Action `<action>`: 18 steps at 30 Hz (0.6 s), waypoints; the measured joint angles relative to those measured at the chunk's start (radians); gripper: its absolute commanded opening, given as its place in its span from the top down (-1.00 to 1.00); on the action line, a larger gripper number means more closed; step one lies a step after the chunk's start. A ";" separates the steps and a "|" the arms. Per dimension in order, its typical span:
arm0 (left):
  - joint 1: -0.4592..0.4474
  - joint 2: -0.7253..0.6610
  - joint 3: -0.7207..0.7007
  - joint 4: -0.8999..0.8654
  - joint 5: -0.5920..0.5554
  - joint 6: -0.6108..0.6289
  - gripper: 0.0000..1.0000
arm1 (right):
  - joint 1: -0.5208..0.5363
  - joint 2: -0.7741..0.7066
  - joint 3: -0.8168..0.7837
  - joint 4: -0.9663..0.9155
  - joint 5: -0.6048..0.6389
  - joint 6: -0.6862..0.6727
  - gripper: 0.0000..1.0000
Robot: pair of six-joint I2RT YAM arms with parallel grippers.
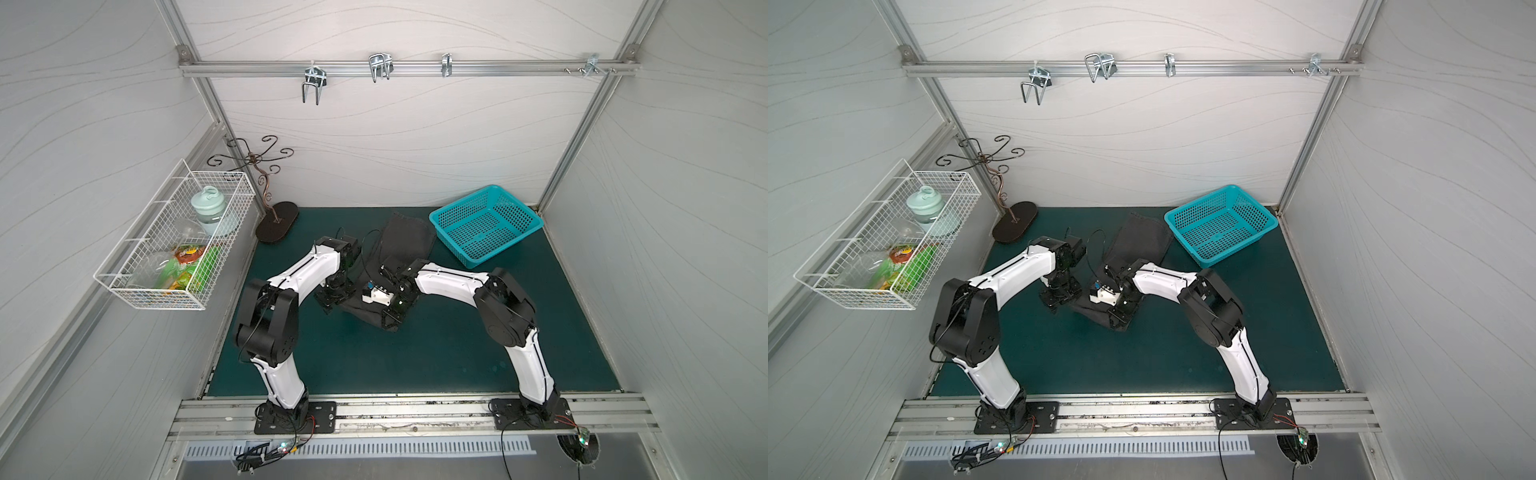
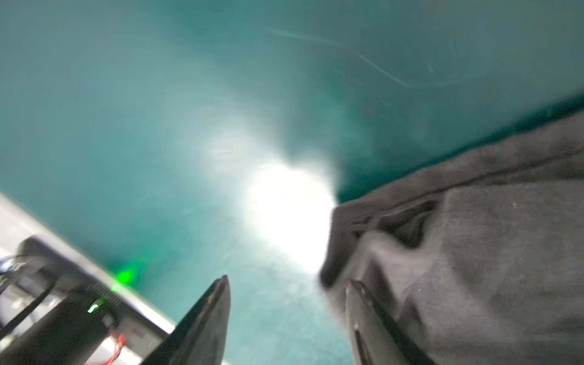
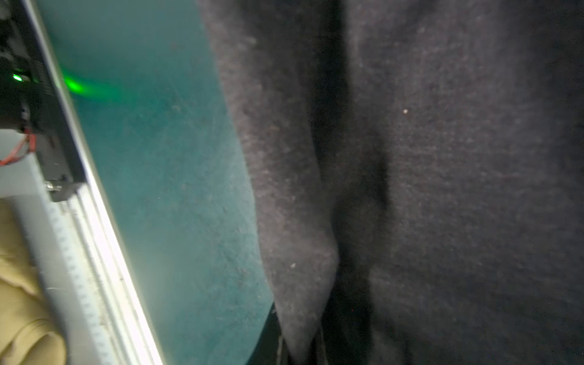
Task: Roll up the long pants
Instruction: Roll the long pant at the center of the board.
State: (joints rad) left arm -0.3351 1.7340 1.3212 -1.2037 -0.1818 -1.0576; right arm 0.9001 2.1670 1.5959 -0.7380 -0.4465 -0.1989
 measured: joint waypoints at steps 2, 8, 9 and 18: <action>0.000 -0.025 0.014 -0.049 -0.056 -0.017 -0.35 | -0.013 0.013 0.010 -0.010 -0.034 0.019 1.00; 0.000 -0.089 0.027 -0.116 -0.167 -0.072 -0.34 | -0.047 0.062 0.055 -0.057 -0.128 0.068 1.00; 0.000 -0.113 0.018 -0.109 -0.174 -0.080 -0.33 | -0.053 0.075 0.068 -0.070 -0.145 0.072 1.00; -0.013 -0.527 -0.367 0.209 -0.111 -0.130 -0.32 | -0.124 0.205 0.178 -0.216 -0.354 0.126 1.00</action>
State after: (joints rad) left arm -0.3481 1.2068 0.9543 -0.9951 -0.2932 -1.1873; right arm 0.7757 2.3718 1.7741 -0.9539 -0.8005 -0.0734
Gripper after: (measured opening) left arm 0.657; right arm 0.115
